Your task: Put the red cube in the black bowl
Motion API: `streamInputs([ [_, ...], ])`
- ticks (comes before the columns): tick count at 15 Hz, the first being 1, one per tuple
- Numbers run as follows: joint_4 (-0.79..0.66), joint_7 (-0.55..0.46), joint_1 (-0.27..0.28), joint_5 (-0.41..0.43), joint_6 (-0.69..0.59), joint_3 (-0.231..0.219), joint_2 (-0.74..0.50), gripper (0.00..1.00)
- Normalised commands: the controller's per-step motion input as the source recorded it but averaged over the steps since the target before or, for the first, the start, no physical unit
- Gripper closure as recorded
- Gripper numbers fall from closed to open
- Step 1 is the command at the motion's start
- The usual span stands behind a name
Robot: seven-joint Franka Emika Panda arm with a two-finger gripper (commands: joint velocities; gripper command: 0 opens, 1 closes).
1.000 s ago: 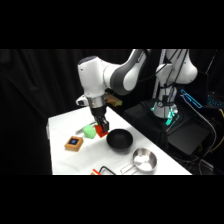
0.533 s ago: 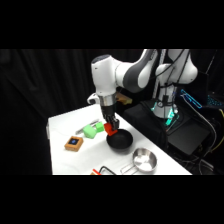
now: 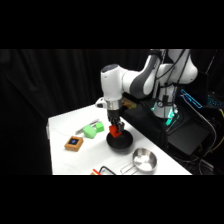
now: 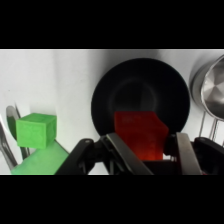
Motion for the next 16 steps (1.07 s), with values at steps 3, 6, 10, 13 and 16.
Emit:
streamInputs([
  [3, -0.21, 0.09, 0.029, -0.135, 0.42, -0.017, 0.0, 0.74],
  [6, -0.14, 0.08, 0.04, -0.117, 0.32, -0.018, 0.02, 0.74],
  [10, -0.1, 0.07, 0.065, -0.104, 0.23, -0.003, 0.01, 0.24],
  [13, -0.05, 0.08, 0.067, -0.111, 0.15, -0.005, -0.02, 0.07],
  [16, -0.01, 0.01, 0.024, -0.061, 0.0, 0.013, -0.12, 0.0],
])
